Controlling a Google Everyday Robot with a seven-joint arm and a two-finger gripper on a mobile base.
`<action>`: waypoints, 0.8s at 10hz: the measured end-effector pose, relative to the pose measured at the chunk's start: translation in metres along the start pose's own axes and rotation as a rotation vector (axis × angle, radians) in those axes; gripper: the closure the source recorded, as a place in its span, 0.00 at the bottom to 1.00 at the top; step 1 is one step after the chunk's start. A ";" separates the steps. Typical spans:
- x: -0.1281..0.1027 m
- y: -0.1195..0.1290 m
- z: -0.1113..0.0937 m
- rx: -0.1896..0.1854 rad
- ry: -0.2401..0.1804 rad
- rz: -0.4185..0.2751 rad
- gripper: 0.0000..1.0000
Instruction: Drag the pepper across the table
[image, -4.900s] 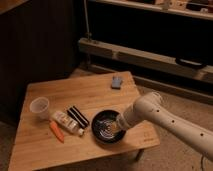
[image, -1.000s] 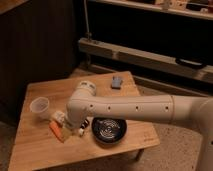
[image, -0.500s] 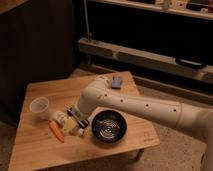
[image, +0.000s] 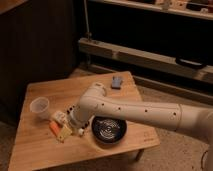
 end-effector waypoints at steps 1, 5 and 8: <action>0.000 -0.002 0.005 0.010 0.005 -0.002 0.20; 0.013 -0.012 0.024 0.032 0.028 -0.035 0.20; 0.023 -0.017 0.043 0.016 0.016 -0.061 0.20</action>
